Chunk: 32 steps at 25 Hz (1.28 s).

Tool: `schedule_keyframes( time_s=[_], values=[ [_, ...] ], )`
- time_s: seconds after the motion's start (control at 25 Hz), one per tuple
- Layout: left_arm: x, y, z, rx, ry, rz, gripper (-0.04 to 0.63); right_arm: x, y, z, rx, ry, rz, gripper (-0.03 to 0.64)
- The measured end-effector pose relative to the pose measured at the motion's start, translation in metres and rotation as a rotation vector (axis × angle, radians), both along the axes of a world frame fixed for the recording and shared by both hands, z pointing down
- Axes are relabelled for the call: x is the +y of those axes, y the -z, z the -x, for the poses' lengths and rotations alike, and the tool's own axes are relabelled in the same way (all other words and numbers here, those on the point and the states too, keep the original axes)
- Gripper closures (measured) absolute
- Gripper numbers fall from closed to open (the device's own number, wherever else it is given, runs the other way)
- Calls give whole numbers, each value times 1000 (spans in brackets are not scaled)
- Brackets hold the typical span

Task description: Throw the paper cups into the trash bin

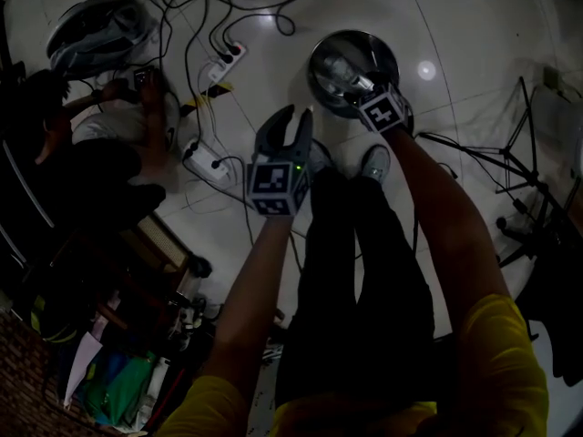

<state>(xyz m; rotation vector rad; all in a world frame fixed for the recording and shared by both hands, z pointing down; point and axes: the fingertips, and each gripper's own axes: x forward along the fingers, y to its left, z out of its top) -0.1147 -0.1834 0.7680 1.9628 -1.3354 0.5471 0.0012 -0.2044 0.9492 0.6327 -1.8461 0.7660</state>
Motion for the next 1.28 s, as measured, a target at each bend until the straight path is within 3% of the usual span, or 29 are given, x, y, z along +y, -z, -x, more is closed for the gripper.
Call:
schedule_keyframes(
  time_s=[0.2,0.28,0.36,0.4,0.48,0.6,0.64,0.84,1.12,1.28],
  values=[
    [-11,0,-1,16,0,17,475,-12,29,-13,-85,-113,-18,309],
    [-21,8,-2,21,6,-3,448,-15,50,-24,-126,-173,-60,361],
    [-23,20,-5,27,14,-9,446,-15,91,-31,-200,-232,-128,382],
    [-21,27,-8,31,19,-7,447,-13,117,-35,-247,-265,-153,429],
    [-19,42,-17,33,22,-10,447,-9,166,-49,-355,-346,-176,440],
    [-24,71,-27,43,41,-32,446,-16,228,-70,-471,-438,-221,547],
    [-25,83,-28,59,47,-35,446,-18,246,-73,-482,-452,-241,612],
    [-21,119,-19,74,34,-71,446,-27,299,-53,-473,-448,-339,614],
    [-22,121,-21,46,33,-106,446,-46,296,-39,-452,-407,-372,614],
    [-22,100,-22,42,24,-82,446,-38,271,-26,-414,-367,-345,614]
  ],
)
